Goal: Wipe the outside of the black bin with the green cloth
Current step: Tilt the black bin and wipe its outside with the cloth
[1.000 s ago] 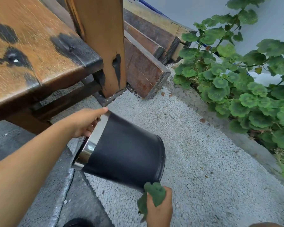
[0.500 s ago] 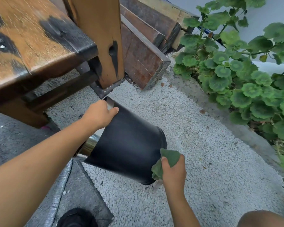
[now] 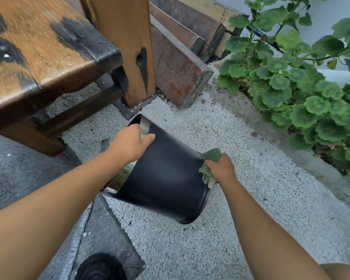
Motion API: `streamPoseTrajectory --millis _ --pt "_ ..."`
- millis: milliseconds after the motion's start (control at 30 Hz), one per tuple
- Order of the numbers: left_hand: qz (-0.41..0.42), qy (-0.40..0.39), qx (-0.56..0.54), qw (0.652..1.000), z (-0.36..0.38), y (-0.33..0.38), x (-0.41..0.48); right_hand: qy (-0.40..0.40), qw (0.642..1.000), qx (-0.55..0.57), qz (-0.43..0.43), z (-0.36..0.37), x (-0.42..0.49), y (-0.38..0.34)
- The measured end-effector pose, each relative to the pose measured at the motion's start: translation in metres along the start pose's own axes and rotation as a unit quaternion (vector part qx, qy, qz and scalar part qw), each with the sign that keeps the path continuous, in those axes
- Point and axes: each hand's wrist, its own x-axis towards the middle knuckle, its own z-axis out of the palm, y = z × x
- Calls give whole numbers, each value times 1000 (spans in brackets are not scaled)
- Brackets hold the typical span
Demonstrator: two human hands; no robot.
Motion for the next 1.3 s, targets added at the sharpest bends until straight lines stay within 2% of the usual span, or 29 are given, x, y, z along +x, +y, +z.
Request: streamPoseTrajectory --millis 233,367,500,600,700,800,967,1100,1200,1300 --pt "9 -3 -27 1000 -3 -3 -12 -44 998 -44 16 0 24 -20" --pt "50 3 -19 999 -11 6 -20 -47 996 38 58 -4 13 -2" --pt "131 32 -21 991 -28 26 -23 -26 992 113 58 -1 -2 5" --pt "197 15 -21 980 -34 36 -23 -18 985 162 63 10 -12 4" --pt "270 -41 -19 962 -34 42 -28 -22 980 180 81 14 -22 6" --pt "337 -90 55 936 -33 43 -39 -23 972 215 96 -10 -27 10" --pt "429 -120 172 879 -3 40 -68 -94 910 400 61 -86 -37 10" --pt "446 -171 239 846 27 28 -84 -143 880 449 51 -123 -50 -3" --pt "460 -167 262 832 35 20 -84 -151 891 428 25 -125 -60 -16" --pt "463 -168 252 833 36 18 -82 -119 932 341 -33 -118 -68 -29"
